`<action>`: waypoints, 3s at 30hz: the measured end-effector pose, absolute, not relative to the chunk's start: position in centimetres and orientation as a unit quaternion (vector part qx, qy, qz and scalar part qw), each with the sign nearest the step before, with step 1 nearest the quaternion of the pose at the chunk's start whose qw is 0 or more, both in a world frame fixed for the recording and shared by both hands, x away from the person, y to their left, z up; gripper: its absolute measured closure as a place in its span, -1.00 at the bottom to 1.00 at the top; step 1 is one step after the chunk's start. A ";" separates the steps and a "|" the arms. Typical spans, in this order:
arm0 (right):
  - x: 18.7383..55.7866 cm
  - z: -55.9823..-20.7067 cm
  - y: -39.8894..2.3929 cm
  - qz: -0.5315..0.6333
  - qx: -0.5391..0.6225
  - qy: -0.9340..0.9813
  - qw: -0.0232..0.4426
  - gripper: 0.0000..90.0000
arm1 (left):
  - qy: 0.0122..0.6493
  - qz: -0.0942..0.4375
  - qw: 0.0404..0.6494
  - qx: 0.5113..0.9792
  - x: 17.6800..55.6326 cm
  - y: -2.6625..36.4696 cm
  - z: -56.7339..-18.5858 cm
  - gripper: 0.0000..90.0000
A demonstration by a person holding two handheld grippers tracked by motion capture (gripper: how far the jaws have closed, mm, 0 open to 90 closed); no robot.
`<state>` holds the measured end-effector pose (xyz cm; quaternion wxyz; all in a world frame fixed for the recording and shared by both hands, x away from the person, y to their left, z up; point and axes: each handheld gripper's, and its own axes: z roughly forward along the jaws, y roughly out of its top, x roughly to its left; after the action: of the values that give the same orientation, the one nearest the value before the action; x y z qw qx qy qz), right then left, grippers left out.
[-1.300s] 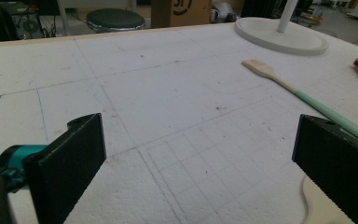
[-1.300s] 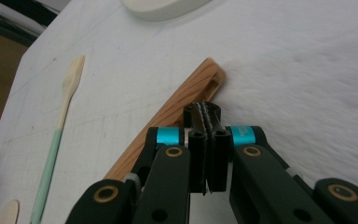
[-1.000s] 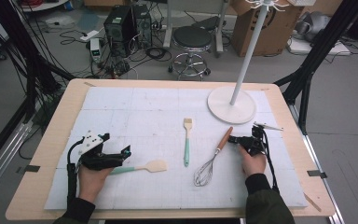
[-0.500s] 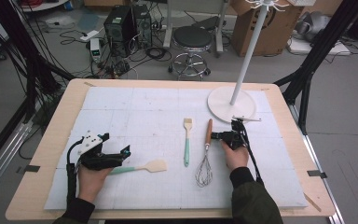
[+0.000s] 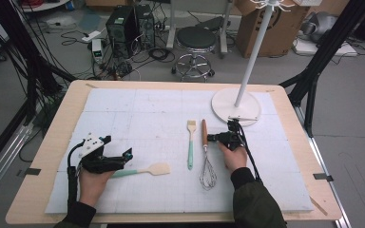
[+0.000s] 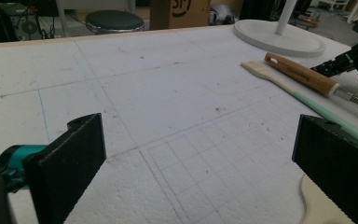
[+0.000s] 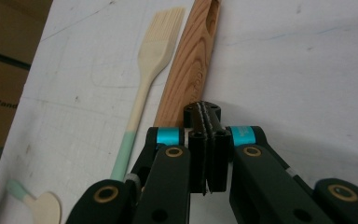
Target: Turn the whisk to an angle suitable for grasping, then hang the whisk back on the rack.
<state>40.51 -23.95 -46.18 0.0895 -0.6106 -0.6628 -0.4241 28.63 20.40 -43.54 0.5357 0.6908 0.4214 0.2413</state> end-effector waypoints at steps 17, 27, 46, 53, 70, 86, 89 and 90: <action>39.5 -44.0 -24.5 -0.441 -0.592 -0.671 0.078 0.07 | 0.423 0.243 0.537 0.689 28.5 20.7 -43.5 -0.93; 39.0 -43.9 -22.7 -0.419 -0.583 -0.690 0.095 -0.01 | 0.420 0.241 0.542 0.687 28.7 20.7 -43.5 -0.93; 39.5 -43.3 -18.8 -0.315 -0.592 -0.741 0.030 0.36 | 0.421 0.247 0.543 0.683 28.2 21.2 -43.2 -0.93; 39.4 -43.3 -18.4 -0.303 -0.589 -0.749 0.008 0.44 | 0.420 0.245 0.543 0.685 28.2 21.2 -43.3 -0.93; 40.1 -42.3 -15.9 -0.207 -0.607 -0.767 -0.035 0.58 | 0.416 0.243 0.549 0.683 27.8 20.9 -43.1 -0.93; 40.7 -42.5 -18.6 -0.256 -0.596 -0.761 0.025 0.63 | 0.423 0.244 0.549 0.678 27.6 21.5 -43.1 -0.93; 40.5 -42.3 -20.2 -0.289 -0.603 -0.742 0.040 0.63 | 0.424 0.244 0.547 0.679 27.6 21.5 -43.2 -0.93; 40.4 -42.1 -20.7 -0.297 -0.603 -0.740 0.039 0.63 | 0.424 0.244 0.546 0.680 27.6 21.5 -43.2 -0.93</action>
<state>40.39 -20.70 -42.07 0.0388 -0.6026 -0.7397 -0.2970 27.64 21.52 -43.17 0.5464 0.6799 0.4239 0.2442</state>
